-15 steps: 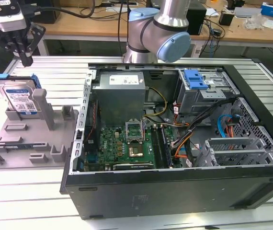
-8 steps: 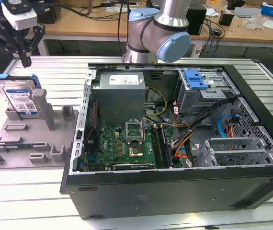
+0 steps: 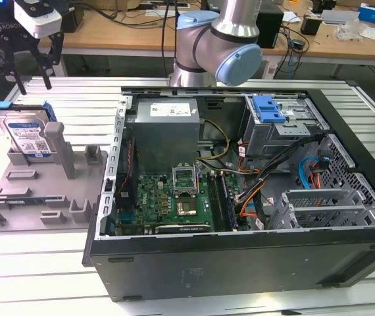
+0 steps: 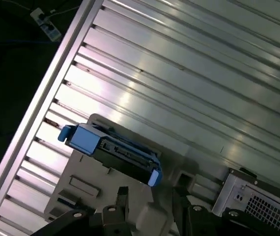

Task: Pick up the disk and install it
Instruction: 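Pick up the disk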

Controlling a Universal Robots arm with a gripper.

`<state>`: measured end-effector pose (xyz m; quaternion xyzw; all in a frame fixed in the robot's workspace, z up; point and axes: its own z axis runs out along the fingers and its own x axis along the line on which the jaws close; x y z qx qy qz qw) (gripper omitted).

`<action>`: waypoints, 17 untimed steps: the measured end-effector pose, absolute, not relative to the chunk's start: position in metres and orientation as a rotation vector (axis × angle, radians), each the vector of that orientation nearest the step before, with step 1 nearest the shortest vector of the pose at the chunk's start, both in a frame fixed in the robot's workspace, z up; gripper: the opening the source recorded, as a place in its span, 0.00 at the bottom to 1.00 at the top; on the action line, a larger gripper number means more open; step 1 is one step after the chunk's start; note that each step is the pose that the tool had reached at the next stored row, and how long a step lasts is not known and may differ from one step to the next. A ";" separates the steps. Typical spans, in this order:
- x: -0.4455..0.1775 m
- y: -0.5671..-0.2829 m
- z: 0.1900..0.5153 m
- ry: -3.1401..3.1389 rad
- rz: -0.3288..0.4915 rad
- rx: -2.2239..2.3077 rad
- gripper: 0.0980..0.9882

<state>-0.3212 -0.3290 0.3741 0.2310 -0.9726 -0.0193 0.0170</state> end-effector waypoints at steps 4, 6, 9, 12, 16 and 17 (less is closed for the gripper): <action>-0.321 -0.329 0.374 -2.977 -0.056 0.882 0.43; -0.321 -0.329 0.374 -2.954 -0.052 0.953 0.43; -0.321 -0.329 0.374 -2.926 -0.048 1.034 0.43; -0.321 -0.329 0.373 -2.877 -0.043 1.166 0.43; -0.321 -0.329 0.373 -2.793 -0.037 1.355 0.43; -0.321 -0.329 0.373 -2.772 -0.035 1.398 0.43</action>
